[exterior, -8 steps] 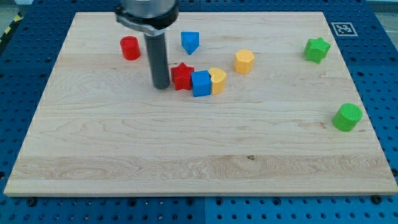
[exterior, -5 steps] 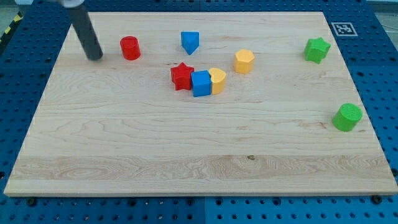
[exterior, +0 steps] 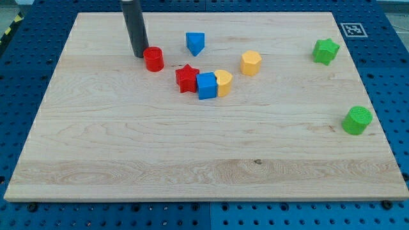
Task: Move the red circle to the top left of the red star
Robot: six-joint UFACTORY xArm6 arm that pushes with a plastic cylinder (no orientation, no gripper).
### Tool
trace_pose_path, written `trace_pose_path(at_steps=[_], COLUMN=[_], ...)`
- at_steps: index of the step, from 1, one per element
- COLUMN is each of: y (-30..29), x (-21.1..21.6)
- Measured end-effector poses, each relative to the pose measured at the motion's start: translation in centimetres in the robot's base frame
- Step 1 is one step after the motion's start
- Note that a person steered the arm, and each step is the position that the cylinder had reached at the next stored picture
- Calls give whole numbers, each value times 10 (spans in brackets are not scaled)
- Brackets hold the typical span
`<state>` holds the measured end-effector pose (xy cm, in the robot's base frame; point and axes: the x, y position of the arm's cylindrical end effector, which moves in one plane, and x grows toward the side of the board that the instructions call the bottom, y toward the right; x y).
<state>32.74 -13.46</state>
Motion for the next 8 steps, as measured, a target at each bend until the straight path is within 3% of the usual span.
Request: trace_pose_path(at_steps=[2,4,6,8], y=[-57,-4,-64,13], x=[-4,-5,-2,7])
